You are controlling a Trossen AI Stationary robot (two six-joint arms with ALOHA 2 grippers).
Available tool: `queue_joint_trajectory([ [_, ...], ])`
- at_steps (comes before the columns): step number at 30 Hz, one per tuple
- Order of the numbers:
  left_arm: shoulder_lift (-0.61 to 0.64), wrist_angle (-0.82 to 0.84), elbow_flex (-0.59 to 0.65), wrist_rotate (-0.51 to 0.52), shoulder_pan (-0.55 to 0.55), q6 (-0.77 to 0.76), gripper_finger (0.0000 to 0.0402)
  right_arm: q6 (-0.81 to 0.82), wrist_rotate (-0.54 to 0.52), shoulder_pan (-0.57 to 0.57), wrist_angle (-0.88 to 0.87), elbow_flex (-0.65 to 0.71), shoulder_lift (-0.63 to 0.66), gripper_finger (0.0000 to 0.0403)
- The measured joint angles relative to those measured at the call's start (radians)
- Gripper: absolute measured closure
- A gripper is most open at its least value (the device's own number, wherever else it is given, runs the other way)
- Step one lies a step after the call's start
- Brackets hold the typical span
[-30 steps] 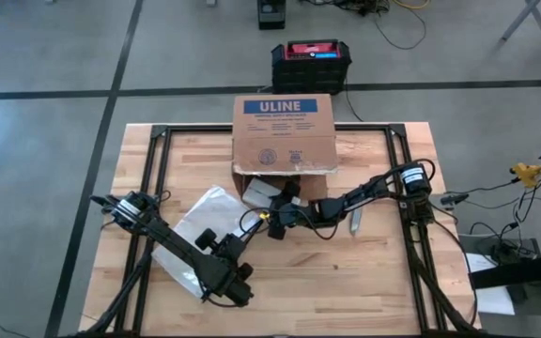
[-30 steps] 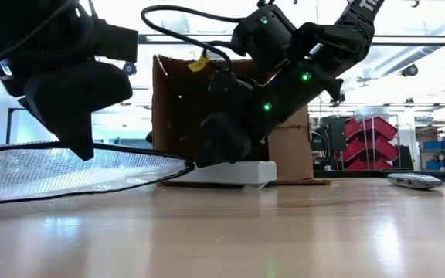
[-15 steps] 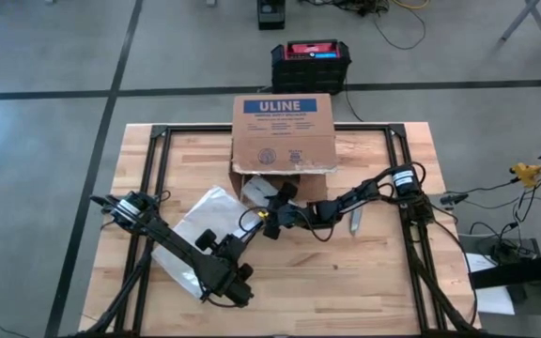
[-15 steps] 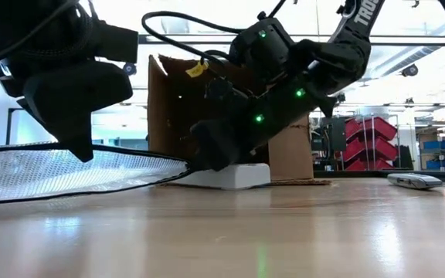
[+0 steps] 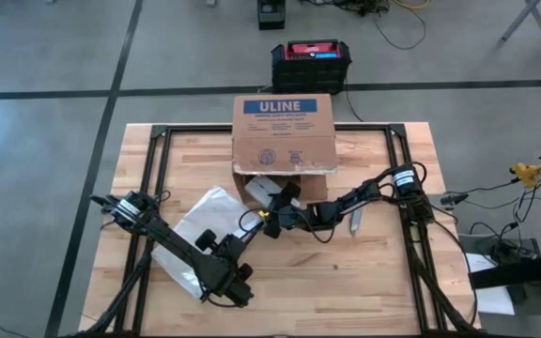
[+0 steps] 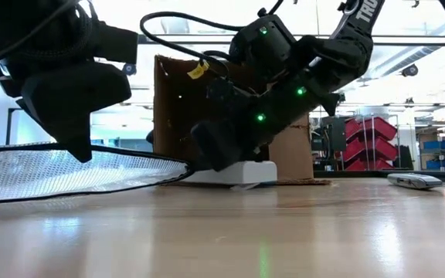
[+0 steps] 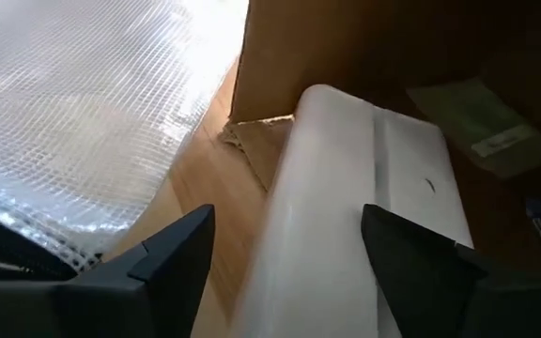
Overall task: Unpack boxes
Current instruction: Put the white medicine pill kit into the white zip bag
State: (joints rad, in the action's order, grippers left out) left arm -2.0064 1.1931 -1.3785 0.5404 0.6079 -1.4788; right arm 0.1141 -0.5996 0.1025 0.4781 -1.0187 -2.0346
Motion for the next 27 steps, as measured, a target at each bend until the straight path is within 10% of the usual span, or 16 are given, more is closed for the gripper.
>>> queue_joint_trajectory([
  [27,0.000,-0.002,0.000,-0.009,0.000,-0.003,0.0401,0.109,-0.053,0.006,0.042,-0.009,-0.052,0.0147],
])
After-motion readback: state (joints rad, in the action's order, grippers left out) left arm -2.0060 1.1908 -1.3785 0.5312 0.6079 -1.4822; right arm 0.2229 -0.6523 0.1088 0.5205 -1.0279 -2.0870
